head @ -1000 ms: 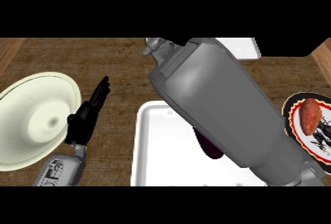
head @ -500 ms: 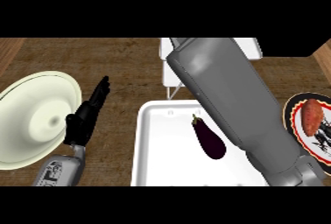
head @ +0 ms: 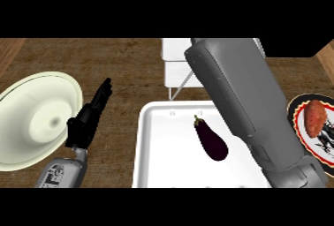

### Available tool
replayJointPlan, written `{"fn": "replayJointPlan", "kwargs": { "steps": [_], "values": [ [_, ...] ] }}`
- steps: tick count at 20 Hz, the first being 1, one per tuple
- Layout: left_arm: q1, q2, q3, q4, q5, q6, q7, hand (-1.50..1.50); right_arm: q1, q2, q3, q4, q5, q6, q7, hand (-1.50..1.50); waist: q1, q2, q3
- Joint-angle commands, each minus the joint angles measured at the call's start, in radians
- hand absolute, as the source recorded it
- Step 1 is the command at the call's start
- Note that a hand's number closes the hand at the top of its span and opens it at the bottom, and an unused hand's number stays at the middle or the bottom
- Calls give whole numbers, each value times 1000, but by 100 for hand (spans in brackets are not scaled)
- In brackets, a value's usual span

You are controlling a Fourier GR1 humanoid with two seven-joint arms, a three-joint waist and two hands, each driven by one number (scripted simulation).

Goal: Pick the can from the tray and place it in the tiered shelf

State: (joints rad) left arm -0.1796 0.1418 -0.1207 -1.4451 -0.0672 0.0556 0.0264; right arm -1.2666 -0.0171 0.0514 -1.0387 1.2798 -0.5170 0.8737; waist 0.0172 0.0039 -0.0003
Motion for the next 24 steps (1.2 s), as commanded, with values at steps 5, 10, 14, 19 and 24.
{"fn": "replayJointPlan", "kwargs": {
  "steps": [5, 10, 14, 19, 24],
  "values": [
    [-13, 17, 27, -2, -1, -9, 21, 0, -8, -77, -61, 150, 84, 51, 76, 150, -16, -6, -2],
    [33, 5, 22, -44, 4, -11, 19, 0, 66, -29, -62, 97, 197, 2, 214, -150, -10, -7, 0],
    [-59, -22, 19, 43, -34, 13, 19, 0, 128, -27, -67, -44, 161, 11, 164, -150, -24, -5, 0],
    [-10, -13, 39, 38, -20, -2, -24, 0, 174, 2, -100, -125, 97, -71, 127, -150, -16, -4, 0],
    [26, -19, 27, 10, -39, -2, -36, 0, 113, -32, -149, -154, -36, 16, 62, -150, -11, -4, 0]
  ]
}}
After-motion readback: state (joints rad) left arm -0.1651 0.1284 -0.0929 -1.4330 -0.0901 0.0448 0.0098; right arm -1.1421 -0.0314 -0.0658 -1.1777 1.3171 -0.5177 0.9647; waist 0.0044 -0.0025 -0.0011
